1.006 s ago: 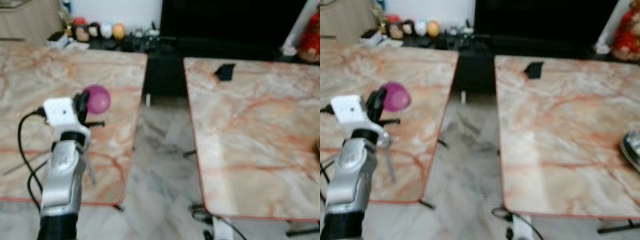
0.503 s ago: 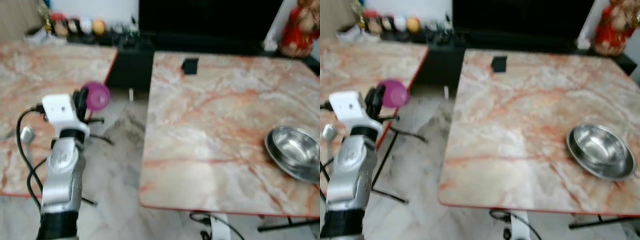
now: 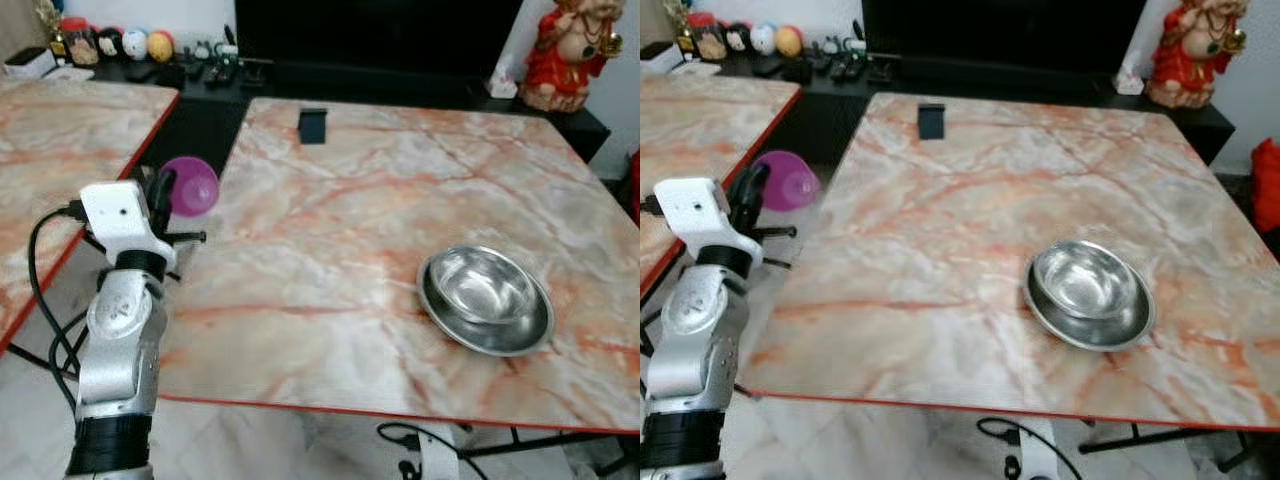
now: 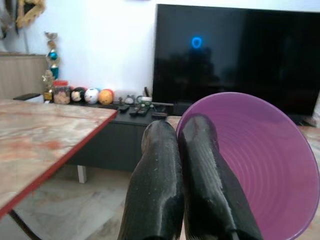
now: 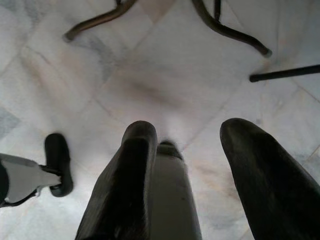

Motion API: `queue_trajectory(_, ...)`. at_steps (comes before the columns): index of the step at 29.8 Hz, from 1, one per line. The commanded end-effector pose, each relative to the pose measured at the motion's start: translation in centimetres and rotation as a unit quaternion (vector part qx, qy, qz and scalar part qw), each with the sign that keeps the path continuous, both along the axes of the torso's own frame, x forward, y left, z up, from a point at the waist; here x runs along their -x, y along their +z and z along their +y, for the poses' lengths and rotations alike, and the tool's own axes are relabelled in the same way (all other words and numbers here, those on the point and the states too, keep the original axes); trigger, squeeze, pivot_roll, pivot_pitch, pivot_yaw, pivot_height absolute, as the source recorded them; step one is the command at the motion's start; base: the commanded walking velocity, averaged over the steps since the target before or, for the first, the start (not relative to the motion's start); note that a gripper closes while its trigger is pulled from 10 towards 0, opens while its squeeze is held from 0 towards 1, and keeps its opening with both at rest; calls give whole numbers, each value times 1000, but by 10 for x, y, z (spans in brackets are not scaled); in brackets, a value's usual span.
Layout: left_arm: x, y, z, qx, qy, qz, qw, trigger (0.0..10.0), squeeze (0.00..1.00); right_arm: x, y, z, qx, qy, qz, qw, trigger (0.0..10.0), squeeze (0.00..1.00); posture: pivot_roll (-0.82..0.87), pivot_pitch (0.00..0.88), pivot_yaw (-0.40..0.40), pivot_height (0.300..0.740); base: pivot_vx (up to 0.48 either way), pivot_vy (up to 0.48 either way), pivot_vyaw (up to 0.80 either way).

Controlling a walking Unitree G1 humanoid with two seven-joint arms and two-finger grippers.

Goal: Setting the table

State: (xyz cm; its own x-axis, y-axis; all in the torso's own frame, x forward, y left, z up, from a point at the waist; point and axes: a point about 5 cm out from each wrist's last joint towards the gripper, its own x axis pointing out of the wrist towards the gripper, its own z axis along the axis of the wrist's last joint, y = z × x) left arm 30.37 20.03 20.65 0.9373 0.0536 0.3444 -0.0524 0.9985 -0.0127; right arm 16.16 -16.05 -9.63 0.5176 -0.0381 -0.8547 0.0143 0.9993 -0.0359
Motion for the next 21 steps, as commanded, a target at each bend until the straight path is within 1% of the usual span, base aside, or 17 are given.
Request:
queue_trajectory(1, -1, 2, -6, -5, -18, -2, 1000, 10000, 0, 3, -1, -10, 10, -9, 3, 1000, 10000, 0, 9, 14, -33, 740, 0, -480, 0)
queue_trajectory(10, -2, 3, 4, -15, -10, 0, 1000, 10000, 0, 3, -1, -11, 13, -9, 2, 1000, 10000, 0, 6, 13, -34, 740, 0, -480, 0)
queue_trajectory(11, -3, 3, 5, -20, -13, 2, 1000, 10000, 0, 3, -1, -11, 13, -9, 2, 1000, 10000, 0, 5, 11, -34, 740, 0, 0, 0)
queue_trajectory(21, -4, -2, 6, -18, -27, 18, 999, 10000, 0, 4, -1, -11, 14, -6, 3, 1000, 10000, 0, 4, 0, -39, 740, 0, 0, 0)
